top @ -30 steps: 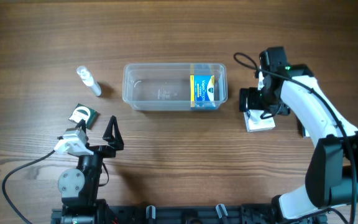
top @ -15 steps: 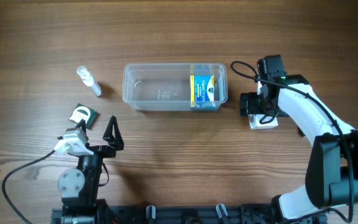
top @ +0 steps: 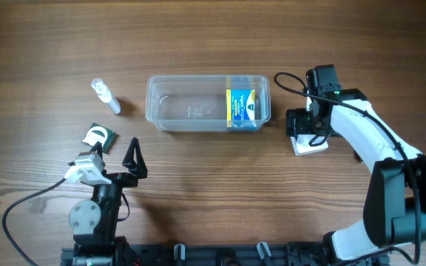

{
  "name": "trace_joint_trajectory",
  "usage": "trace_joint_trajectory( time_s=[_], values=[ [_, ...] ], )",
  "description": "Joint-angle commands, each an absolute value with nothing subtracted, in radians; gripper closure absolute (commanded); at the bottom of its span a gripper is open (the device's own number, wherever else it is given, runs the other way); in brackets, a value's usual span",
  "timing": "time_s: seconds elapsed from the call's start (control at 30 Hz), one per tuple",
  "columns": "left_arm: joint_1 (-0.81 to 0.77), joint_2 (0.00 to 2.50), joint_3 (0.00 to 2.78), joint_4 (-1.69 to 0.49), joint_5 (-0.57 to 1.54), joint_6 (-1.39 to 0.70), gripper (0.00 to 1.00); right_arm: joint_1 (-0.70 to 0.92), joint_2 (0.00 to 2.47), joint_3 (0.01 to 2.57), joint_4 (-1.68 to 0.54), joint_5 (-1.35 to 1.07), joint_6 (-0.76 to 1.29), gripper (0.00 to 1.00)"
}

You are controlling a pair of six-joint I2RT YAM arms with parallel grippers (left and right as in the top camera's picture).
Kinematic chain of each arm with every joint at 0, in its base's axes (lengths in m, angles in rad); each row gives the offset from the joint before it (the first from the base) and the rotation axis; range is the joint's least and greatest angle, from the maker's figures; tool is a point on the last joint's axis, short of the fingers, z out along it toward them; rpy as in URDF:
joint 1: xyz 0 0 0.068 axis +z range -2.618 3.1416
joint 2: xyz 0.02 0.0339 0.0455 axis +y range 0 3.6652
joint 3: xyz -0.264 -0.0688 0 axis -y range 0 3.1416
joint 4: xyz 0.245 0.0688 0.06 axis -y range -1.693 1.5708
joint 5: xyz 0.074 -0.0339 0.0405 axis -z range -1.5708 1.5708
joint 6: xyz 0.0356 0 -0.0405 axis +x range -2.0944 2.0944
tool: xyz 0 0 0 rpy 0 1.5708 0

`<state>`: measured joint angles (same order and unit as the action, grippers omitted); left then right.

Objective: Pack container
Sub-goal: 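Move the right gripper to the white Hansaplast box and grasp it, then lift the Hansaplast box and carry it over the container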

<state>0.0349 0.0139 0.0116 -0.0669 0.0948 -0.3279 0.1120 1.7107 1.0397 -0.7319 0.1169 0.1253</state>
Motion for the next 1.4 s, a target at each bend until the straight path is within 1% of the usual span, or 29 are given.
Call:
trace_joint_trajectory(
  time_s=[0.0,0.57,0.7,0.77,0.8,0.83,0.87,1.0,1.13,1.37],
  values=[
    [0.042,0.010,0.006,-0.071,0.082,-0.319,0.00,0.109,1.711,1.058,-0.725,0.142,0.108,0.00],
    [0.042,0.010,0.006,-0.071,0.082,-0.319,0.00,0.109,1.747,1.019,-0.682,0.057,0.111,0.00],
    [0.042,0.010,0.006,-0.071,0.082,-0.319,0.00,0.109,1.780,1.019,-0.686,0.051,0.112,0.02],
    [0.042,0.010,0.006,-0.071,0.082,-0.319,0.00,0.109,1.790,1.019,-0.691,0.051,0.113,0.05],
    [0.042,0.010,0.006,-0.072,0.082,-0.319,0.00,0.109,1.794,1.019,-0.695,0.051,0.113,0.11],
    [0.042,0.010,0.006,-0.071,0.081,-0.319,0.00,0.109,1.794,1.019,-0.697,0.051,0.113,0.13],
    [0.042,0.010,0.006,-0.071,0.081,-0.319,0.00,0.109,1.794,1.019,-0.703,0.051,0.116,0.21],
    [0.042,0.010,0.006,-0.071,0.082,-0.319,0.00,0.109,1.794,1.019,-0.721,0.056,0.126,0.31],
    [0.042,0.010,0.006,-0.071,0.082,-0.319,0.00,0.109,1.794,1.020,-0.719,0.055,0.139,0.36],
    [0.042,0.010,0.006,-0.071,0.082,-0.319,0.00,0.109,1.791,1.073,-0.772,0.054,0.157,0.36]
  ],
)
